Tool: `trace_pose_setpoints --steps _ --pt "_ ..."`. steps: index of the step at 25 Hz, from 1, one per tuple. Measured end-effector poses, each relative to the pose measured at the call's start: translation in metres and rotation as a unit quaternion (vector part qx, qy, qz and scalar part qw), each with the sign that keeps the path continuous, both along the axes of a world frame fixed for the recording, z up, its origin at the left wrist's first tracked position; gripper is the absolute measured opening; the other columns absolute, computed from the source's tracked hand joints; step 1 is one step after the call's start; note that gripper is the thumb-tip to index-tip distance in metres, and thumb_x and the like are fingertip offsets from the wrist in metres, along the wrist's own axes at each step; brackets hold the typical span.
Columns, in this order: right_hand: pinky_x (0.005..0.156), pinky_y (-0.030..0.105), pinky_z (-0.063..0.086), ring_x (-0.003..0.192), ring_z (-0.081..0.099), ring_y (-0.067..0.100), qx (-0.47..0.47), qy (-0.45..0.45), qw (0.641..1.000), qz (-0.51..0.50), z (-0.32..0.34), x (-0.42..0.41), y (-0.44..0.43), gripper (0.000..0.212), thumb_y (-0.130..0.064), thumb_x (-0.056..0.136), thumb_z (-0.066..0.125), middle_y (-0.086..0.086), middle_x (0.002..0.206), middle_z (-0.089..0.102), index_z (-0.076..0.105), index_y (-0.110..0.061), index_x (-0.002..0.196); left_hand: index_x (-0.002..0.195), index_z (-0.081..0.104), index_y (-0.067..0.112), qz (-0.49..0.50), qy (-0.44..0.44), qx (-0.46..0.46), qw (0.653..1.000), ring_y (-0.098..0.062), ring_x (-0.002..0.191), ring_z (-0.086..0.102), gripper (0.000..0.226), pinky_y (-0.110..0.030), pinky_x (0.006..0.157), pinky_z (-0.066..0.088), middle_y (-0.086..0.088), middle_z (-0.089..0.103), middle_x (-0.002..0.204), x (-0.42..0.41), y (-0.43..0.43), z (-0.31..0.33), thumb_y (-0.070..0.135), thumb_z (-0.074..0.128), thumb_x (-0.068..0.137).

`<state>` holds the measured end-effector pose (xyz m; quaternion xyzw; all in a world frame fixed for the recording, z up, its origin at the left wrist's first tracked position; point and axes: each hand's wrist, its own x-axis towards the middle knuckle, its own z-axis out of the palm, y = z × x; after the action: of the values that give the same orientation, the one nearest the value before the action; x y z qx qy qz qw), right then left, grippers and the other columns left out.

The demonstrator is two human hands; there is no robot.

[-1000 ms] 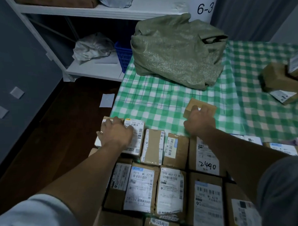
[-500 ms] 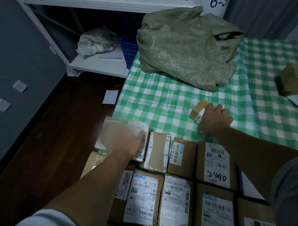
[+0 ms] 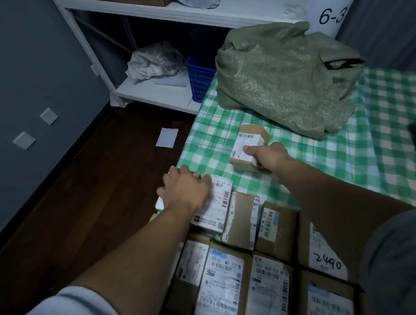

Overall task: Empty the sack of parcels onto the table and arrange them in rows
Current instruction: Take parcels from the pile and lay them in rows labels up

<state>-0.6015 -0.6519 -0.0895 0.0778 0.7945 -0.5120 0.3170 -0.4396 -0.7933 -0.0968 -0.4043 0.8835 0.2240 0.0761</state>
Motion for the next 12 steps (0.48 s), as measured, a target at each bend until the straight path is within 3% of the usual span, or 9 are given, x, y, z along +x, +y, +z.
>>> trace_pose_setpoints --steps 2,4,6,9,12 --pt "0.037 0.017 0.043 0.045 0.063 0.009 -0.06 -0.032 0.998 -0.007 0.002 0.013 -0.034 0.023 -0.028 0.093 0.074 0.005 0.08 0.068 0.063 -0.009 0.102 0.139 0.048 0.012 0.035 0.063 0.007 0.997 -0.031 0.127 0.042 0.049 -0.049 0.104 0.036 -0.012 0.046 0.139 -0.004 -0.025 0.003 0.042 0.044 0.099" --pt "0.037 0.018 0.043 0.034 0.057 0.005 -0.078 -0.051 0.996 0.007 -0.007 0.02 -0.063 0.03 -0.03 0.094 0.072 0.002 0.066 0.065 0.065 -0.005 0.11 0.138 0.05 0.009 0.079 0.113 0.069 0.988 -0.033 0.122 0.049 0.042 -0.047 0.102 0.043 -0.015 0.051 0.136 -0.012 -0.051 0.005 0.026 0.043 0.1" --pt "0.043 0.022 0.045 0.033 0.054 0.004 -0.066 -0.062 0.995 0.035 -0.021 0.023 -0.088 0.035 -0.035 0.094 0.071 -0.003 0.054 0.063 0.066 -0.006 0.114 0.141 0.05 0.01 0.101 0.135 0.117 0.979 -0.035 0.12 0.054 0.045 -0.043 0.099 0.047 -0.016 0.057 0.135 -0.021 -0.07 0.006 0.015 0.041 0.097" --pt "0.05 0.027 0.045 0.033 0.052 0.004 -0.056 -0.056 0.994 0.069 -0.04 0.026 -0.116 0.033 -0.039 0.094 0.07 -0.007 0.042 0.058 0.065 -0.007 0.1 0.131 0.057 0.01 0.087 0.114 0.143 0.979 -0.037 0.112 0.059 0.042 -0.045 0.097 0.05 -0.016 0.063 0.123 -0.032 -0.085 0.001 0.008 0.04 0.093" --pt "0.055 0.029 0.043 0.045 0.052 0.013 -0.019 -0.041 0.992 0.118 -0.049 0.027 -0.128 0.026 -0.032 0.096 0.069 0.005 0.058 0.066 0.064 -0.006 0.091 0.107 0.065 0.012 0.05 0.085 0.167 0.981 -0.035 0.098 0.065 0.03 -0.045 0.088 0.055 -0.012 0.07 0.106 -0.039 -0.092 -0.013 0.01 0.04 0.09"
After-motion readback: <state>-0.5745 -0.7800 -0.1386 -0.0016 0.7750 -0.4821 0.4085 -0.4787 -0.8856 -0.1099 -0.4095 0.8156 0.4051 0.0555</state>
